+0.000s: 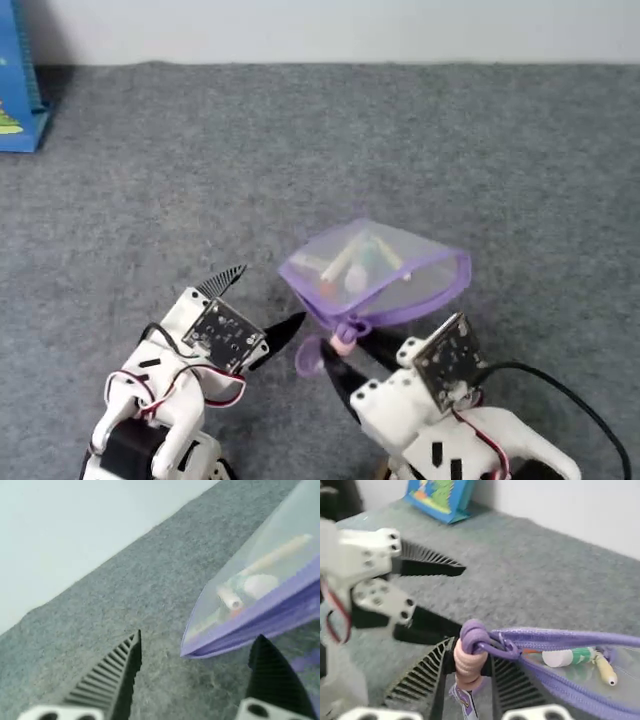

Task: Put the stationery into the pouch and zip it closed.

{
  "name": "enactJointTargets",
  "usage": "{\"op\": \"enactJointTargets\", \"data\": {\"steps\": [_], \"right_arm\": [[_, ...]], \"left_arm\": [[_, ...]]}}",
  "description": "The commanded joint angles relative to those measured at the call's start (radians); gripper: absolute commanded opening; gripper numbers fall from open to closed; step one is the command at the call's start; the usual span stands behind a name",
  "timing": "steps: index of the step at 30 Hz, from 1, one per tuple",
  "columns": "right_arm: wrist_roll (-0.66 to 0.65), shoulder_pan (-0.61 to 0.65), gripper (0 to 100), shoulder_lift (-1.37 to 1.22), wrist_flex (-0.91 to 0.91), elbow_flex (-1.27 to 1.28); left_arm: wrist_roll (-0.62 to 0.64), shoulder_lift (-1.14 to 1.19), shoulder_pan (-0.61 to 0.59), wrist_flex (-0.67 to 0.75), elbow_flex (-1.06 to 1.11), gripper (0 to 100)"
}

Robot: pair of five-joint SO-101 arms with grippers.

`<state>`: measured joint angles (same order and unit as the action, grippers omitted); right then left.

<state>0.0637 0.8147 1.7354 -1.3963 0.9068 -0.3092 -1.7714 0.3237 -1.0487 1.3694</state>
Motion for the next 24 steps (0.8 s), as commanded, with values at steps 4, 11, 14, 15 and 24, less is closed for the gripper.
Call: {"op": "enactJointTargets", "data": {"steps": [4, 11, 14, 15, 24], "right_arm": [[-0.015, 0.036, 0.7, -0.01, -0.096, -0.069], [-0.015, 0.033, 0.7, -0.008, -0.113, -0.071], [-0.015, 0.033, 0.7, -0.008, -0.11, -0.071], [-0.015, 0.033, 0.7, -0.008, -0.111, -0.071], [-0.015, 0.033, 0.7, -0.005, -0.116, -0.071]], "left_arm": [[0.038, -0.011, 0.061, 0.029, 0.001, 33], [0.049, -0.012, 0.054, 0.008, -0.008, 35], [0.051, -0.012, 0.052, -0.058, -0.042, 37], [0.052, -0.012, 0.052, -0.08, -0.058, 37], [0.052, -0.012, 0.051, -0.13, -0.094, 37]]}}
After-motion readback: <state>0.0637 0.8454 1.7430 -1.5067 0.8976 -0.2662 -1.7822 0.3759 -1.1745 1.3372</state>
